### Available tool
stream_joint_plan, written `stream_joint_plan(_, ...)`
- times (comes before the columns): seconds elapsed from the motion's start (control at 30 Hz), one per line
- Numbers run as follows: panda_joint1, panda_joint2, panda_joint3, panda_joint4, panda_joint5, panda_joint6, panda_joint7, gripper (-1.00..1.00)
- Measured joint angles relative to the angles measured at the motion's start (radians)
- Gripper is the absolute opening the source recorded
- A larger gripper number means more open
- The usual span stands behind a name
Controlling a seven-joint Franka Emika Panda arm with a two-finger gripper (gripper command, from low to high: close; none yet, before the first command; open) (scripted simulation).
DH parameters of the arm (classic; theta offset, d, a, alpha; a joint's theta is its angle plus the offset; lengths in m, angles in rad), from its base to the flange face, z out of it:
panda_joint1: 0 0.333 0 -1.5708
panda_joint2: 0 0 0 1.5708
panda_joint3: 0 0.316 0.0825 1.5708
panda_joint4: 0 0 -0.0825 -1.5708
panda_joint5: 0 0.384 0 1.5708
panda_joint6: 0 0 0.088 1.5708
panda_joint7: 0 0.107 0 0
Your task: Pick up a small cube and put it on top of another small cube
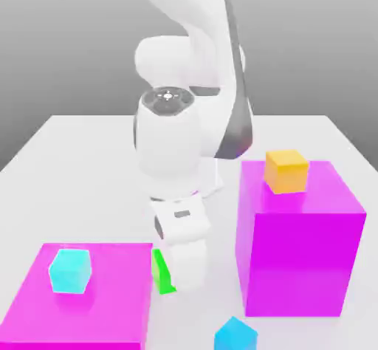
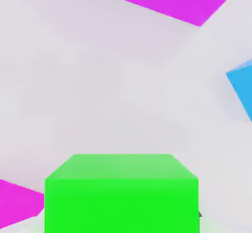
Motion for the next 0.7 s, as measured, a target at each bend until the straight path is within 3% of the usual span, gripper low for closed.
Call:
stream_joint_plan(0.17,0.057,-0.050,-0.017,0.054,-0.116,-0.112,0.304,-1.00)
stream_joint_plan(0.33,0.090,-0.119,0.008,0.095,-0.147,-0.224,0.571,-1.00)
stream_joint_plan(0.7,0.151,-0.317,0.101,0.135,-0.028,-0.455,1.096,-1.00)
